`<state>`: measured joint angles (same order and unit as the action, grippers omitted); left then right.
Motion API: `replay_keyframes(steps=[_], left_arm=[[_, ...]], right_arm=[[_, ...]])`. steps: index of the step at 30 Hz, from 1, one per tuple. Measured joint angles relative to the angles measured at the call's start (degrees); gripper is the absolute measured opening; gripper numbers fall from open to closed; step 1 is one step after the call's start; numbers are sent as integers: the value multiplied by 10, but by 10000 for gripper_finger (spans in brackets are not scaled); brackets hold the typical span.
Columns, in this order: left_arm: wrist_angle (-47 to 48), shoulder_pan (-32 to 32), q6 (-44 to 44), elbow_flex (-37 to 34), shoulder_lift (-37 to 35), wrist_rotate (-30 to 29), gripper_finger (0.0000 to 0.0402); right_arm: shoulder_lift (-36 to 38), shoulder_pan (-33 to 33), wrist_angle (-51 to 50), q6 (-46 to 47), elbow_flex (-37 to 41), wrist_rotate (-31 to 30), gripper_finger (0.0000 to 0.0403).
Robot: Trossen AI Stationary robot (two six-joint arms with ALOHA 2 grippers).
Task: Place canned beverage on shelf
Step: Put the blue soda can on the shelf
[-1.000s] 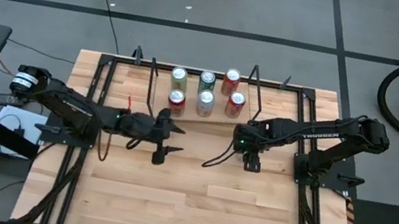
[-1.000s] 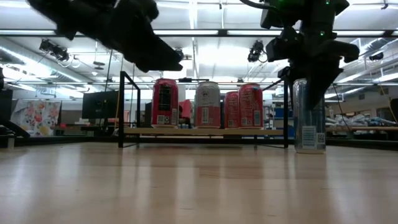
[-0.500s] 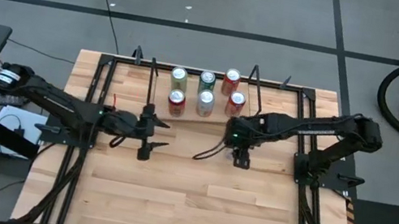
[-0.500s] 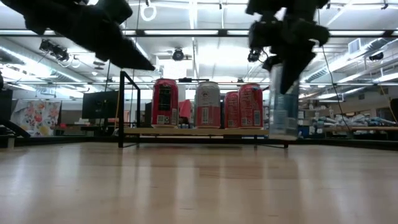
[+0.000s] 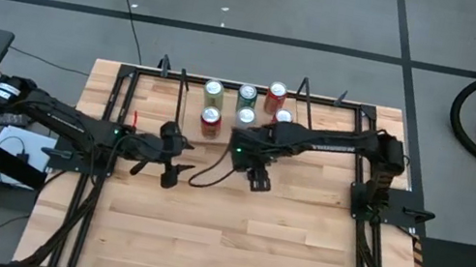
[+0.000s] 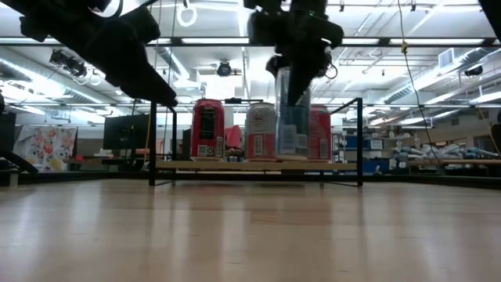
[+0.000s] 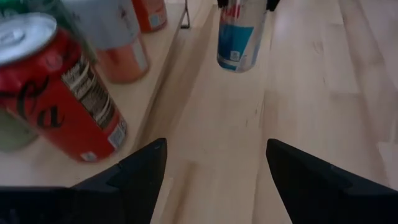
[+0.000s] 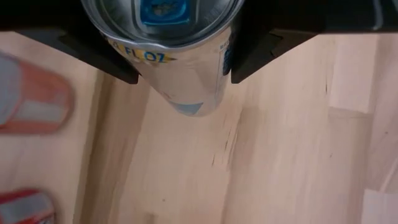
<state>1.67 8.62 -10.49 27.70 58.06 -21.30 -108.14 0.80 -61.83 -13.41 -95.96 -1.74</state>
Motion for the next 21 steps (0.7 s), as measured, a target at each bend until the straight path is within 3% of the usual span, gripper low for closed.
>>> replay_keyframes(steps=[9, 15, 21], left_arm=[[-18, 0, -59, 0, 34, -25, 286], [-59, -3, -52, 0, 72, -113, 286], [-60, -3, -33, 9, 76, -121, 286]], right_arm=[[-2, 7, -28, -37, -90, -37, 251], [25, 8, -85, -7, -90, -36, 251], [51, -18, -97, 25, -38, -33, 251]])
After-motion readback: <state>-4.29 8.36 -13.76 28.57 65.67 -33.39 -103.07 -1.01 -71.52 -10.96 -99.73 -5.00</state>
